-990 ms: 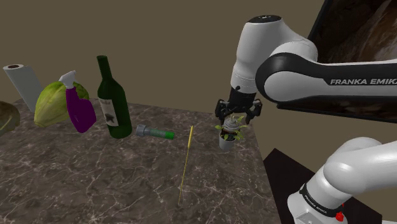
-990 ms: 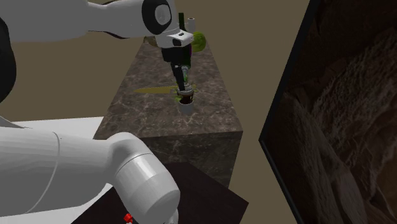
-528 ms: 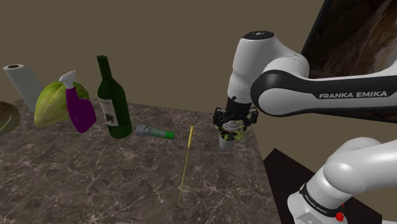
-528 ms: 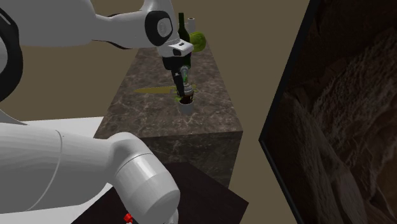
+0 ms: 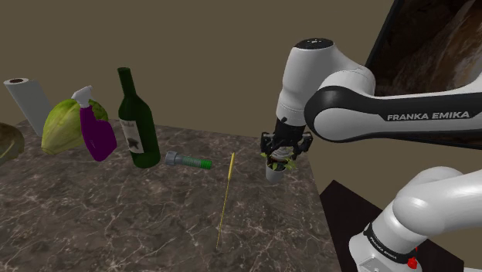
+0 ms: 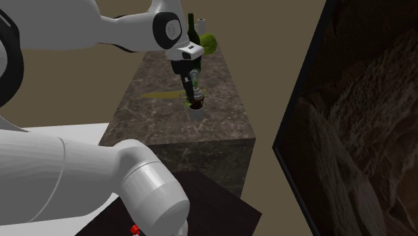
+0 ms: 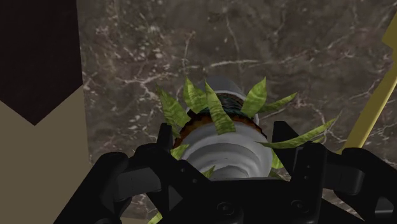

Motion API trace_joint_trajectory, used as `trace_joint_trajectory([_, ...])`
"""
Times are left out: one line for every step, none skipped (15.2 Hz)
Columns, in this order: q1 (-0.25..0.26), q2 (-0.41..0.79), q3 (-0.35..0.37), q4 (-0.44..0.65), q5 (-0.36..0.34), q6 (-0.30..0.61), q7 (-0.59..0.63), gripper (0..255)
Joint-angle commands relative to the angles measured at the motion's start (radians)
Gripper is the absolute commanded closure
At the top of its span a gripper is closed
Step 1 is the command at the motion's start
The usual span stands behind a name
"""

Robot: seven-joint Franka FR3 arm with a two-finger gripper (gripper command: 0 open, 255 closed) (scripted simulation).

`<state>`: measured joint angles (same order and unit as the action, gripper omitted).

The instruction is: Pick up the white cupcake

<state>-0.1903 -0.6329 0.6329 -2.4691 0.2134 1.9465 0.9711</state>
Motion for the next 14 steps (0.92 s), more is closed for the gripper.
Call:
trace_joint_trajectory([0.0,0.001,0.0,-0.002,0.0,0.0,0.0,255])
trace_joint_trajectory([0.0,0.0,0.0,-0.001,0.001,-0.002,0.0,255])
trace_joint_trajectory([0.0,-0.003,-0.004,0.01,-0.001,-0.016,-0.001,255])
trace_joint_trajectory([0.0,-0.005,-0.009,0.021,-0.003,-0.029,-0.003,255])
trace_joint_trajectory([-0.001,-0.008,-0.013,0.033,-0.005,-0.043,-0.004,255])
trace_joint_trajectory([-0.001,-0.01,-0.017,0.044,-0.007,-0.057,-0.006,255])
trace_joint_trajectory([-0.002,-0.012,-0.021,0.056,-0.009,-0.071,-0.007,255])
trace_joint_trajectory([-0.002,-0.014,-0.025,0.068,-0.011,-0.084,-0.009,255])
trace_joint_trajectory([-0.003,-0.015,-0.029,0.08,-0.013,-0.098,-0.01,255])
trace_joint_trajectory([-0.004,-0.016,-0.033,0.092,-0.016,-0.111,-0.011,255])
trace_joint_trajectory([-0.005,-0.017,-0.036,0.104,-0.018,-0.124,-0.012,255])
trace_joint_trajectory([-0.006,-0.018,-0.04,0.117,-0.02,-0.137,-0.013,255])
trace_joint_trajectory([-0.007,-0.018,-0.043,0.13,-0.022,-0.151,-0.015,255])
trace_joint_trajectory([-0.008,-0.019,-0.047,0.143,-0.024,-0.164,-0.016,255])
